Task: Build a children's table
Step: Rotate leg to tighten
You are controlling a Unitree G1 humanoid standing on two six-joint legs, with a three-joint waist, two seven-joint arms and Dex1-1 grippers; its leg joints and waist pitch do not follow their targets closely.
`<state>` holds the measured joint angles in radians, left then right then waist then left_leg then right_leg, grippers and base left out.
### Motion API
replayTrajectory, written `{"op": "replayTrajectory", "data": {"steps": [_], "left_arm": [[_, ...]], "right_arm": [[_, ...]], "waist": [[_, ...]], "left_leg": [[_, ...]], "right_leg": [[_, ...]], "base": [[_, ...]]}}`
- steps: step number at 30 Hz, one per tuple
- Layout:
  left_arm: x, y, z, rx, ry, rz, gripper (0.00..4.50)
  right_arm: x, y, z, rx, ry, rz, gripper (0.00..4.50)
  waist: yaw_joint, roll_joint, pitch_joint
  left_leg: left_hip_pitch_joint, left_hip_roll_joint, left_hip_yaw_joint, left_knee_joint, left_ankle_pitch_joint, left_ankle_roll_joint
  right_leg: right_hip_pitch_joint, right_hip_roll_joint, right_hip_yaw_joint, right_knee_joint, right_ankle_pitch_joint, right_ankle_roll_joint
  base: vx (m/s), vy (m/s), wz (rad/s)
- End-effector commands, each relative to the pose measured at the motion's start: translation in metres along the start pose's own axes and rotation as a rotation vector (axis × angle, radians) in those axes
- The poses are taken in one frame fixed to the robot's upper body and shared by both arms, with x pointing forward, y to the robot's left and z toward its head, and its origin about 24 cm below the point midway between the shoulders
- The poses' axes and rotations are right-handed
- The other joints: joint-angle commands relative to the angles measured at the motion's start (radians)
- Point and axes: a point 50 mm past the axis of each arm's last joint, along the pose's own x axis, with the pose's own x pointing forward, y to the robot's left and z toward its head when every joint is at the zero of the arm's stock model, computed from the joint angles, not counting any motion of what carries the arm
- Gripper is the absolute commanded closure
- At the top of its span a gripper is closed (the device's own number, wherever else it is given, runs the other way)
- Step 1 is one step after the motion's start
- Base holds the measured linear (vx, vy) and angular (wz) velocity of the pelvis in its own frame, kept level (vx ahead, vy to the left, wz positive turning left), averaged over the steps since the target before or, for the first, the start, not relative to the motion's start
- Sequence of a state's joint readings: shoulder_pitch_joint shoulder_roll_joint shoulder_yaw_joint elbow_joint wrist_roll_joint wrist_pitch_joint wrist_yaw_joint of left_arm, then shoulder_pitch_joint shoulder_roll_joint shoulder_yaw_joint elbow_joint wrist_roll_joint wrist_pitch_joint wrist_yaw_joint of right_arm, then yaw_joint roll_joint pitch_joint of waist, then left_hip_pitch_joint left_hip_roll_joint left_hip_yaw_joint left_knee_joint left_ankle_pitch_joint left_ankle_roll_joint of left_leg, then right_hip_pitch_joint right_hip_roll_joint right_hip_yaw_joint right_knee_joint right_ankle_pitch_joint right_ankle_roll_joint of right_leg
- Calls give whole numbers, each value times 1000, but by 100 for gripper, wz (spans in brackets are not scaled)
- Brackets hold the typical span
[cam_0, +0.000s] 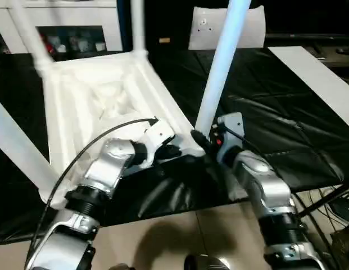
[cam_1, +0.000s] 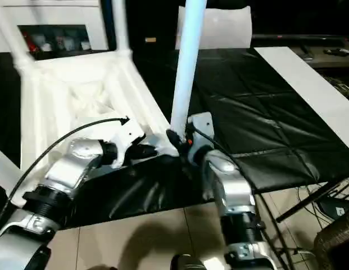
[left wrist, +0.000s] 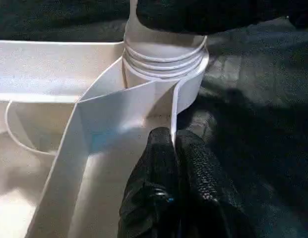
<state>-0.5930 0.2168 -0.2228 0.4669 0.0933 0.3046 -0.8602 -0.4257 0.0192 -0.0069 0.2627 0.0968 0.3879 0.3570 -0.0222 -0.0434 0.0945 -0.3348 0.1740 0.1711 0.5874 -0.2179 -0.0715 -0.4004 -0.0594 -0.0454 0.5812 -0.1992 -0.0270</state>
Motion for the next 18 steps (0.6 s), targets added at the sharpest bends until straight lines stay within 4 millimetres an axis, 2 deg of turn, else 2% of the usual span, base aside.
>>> {"op": "replayTrajectory", "data": {"steps": [1, 2, 3, 4, 9, 11, 16, 17, 18], "left_arm": [[21, -13, 19, 28, -38, -12, 450], [20, -12, 18, 36, -34, -11, 450], [17, -11, 16, 39, -23, -7, 450], [17, -10, 16, 40, -21, -7, 450], [8, -6, 9, 58, 1, -14, 450], [4, -5, 6, 67, 10, -32, 450], [-9, -4, -1, 133, 7, -133, 450], [-12, -3, -2, 154, 15, -154, 450], [-13, -3, -3, 159, 16, -158, 450]], "right_arm": [[19, 65, -18, 68, 106, 212, 251], [18, 65, -18, 63, 104, 216, 251], [15, 62, -19, 56, 97, 216, 251], [15, 62, -19, 55, 96, 216, 195], [5, 44, -19, 59, 56, 172, 160], [-2, 35, -18, 45, 40, 168, 145], [-22, 11, -12, -61, 13, 176, 91], [-26, 7, -10, -91, 9, 182, 91], [-27, 6, -10, -96, 8, 183, 85]], "waist": [[2, 6, -42], [3, 6, -44], [6, 6, -44], [8, 6, -44], [16, 3, -46], [19, 8, -47], [30, 7, -53], [31, 7, -58], [32, 8, -60]], "left_leg": [[-18, 51, -31, -99, -237, 12], [-16, 52, -30, -98, -231, 12], [-7, 53, -25, -94, -229, 19], [-5, 52, -21, -92, -226, 27], [-5, 51, -16, -90, -196, 46], [-6, 53, -16, -92, -179, 48], [-10, 52, -13, -87, -93, 68], [-7, 51, -9, -81, -62, 80], [-11, 51, -10, -81, -29, 91]], "right_leg": [[37, -84, 49, -76, -375, -147], [39, -85, 50, -76, -360, -149], [33, -85, 54, -76, -329, -160], [33, -85, 57, -77, -315, -169], [34, -86, 58, -80, -325, -171], [35, -84, 57, -77, -304, -176], [45, -81, 55, -62, -156, -205], [45, -80, 56, -53, -89, -222], [49, -80, 55, -46, -25, -243]], "base": [[0, 0, 0], [0, 0, 0], [0, 0, 0], [0, 0, 0], [0, 0, 0], [0, 0, 0], [0, 0, 0], [0, 0, 0], [0, 0, 0]]}}
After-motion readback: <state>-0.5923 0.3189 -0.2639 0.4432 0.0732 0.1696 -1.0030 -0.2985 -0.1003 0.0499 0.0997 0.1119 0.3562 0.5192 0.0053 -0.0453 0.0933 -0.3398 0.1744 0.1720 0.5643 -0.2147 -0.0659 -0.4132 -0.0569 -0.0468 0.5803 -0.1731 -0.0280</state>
